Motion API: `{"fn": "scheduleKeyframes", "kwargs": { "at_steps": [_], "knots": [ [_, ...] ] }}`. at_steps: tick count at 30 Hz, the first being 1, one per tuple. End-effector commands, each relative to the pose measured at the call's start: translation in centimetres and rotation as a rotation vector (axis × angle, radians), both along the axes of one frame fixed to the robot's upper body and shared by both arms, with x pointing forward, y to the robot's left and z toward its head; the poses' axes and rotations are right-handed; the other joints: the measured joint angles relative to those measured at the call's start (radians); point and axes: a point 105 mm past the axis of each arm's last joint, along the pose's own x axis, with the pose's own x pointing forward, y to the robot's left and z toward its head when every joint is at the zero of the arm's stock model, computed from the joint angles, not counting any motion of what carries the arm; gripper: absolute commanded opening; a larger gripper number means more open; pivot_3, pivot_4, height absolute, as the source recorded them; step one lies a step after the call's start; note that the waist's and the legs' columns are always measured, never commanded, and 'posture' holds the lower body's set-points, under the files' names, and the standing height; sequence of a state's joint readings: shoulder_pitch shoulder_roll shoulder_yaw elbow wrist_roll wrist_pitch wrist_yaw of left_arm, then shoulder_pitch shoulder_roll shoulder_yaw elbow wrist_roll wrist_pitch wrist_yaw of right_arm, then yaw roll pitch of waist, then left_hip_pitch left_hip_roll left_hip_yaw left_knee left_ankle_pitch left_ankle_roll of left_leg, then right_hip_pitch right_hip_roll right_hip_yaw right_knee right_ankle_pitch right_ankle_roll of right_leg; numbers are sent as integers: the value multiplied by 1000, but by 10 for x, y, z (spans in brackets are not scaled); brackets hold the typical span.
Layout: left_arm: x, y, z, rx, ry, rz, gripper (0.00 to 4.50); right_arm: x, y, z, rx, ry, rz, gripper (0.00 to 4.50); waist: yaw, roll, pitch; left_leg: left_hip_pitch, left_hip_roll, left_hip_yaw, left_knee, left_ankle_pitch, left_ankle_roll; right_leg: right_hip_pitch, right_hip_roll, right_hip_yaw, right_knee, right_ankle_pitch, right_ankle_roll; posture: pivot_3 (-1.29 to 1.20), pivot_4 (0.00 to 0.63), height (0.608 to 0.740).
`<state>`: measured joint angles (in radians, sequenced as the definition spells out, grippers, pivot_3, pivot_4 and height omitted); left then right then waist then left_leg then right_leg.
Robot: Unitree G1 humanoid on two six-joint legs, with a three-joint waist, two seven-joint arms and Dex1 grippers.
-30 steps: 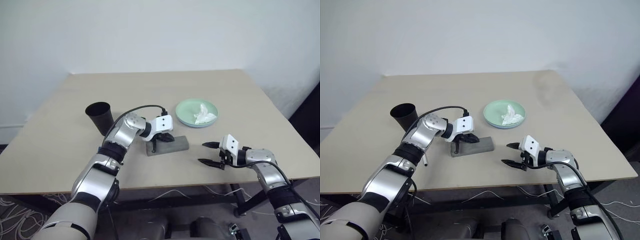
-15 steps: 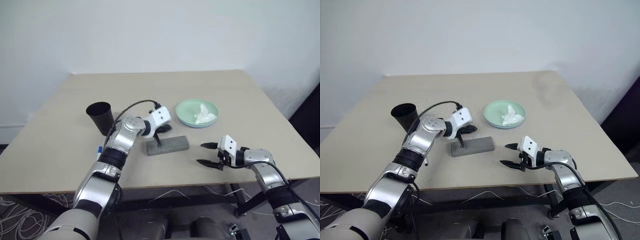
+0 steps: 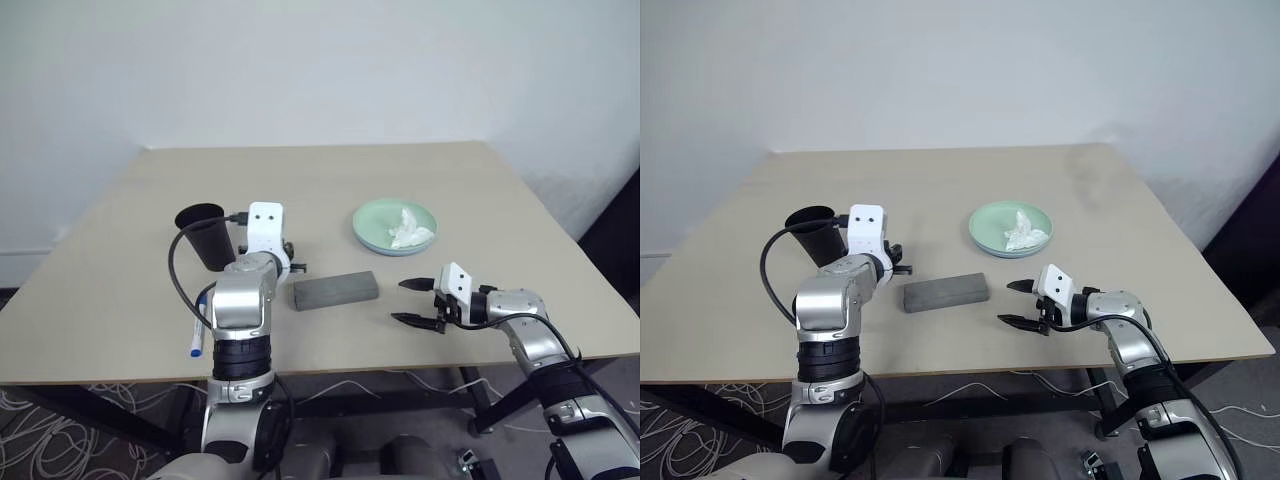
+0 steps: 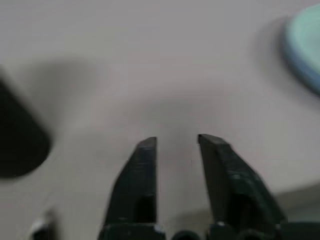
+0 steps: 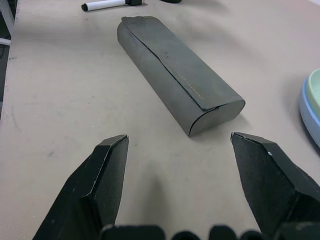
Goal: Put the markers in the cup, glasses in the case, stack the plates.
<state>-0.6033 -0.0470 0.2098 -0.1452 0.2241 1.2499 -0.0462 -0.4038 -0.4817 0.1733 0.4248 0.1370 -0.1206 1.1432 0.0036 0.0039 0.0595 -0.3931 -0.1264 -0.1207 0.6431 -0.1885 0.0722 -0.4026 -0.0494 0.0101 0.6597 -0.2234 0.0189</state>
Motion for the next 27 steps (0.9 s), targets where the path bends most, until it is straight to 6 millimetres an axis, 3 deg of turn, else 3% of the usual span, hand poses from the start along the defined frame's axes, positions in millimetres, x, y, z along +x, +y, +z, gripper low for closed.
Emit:
{"fn": "scheduleKeyframes", "kwargs": {
  "at_steps": [1, 6, 13, 27],
  "knots": [
    [-2, 21, 22, 113, -28, 161, 2741, 7, 9, 14, 18, -54, 40, 3560, -3, 0, 0, 0, 0, 0, 0, 0, 0, 0, 0, 0, 0, 0, 0, 0, 0, 736],
    [-9, 36, 13, 142, 40, 253, 4465, 8, 12, 14, 23, -57, 46, 3560, 0, 0, 0, -1, 0, 0, 0, 0, 0, -3, 0, 0, -1, 0, 0, 0, 0, 736],
    [-12, 38, -4, 35, 141, 306, 4465, 6, 9, 14, 27, -61, 35, 3560, 1, 0, 0, -1, 0, 0, 0, 0, 0, -3, 0, 0, -1, 0, 0, 0, 0, 736],
    [-8, 47, -28, -19, 214, 338, 4465, 4, 1, 17, 32, -70, 5, 3560, 0, 0, 0, -1, 0, 1, 0, 0, 0, -4, 0, 0, -1, 0, 0, 0, 0, 736]
  ]
}}
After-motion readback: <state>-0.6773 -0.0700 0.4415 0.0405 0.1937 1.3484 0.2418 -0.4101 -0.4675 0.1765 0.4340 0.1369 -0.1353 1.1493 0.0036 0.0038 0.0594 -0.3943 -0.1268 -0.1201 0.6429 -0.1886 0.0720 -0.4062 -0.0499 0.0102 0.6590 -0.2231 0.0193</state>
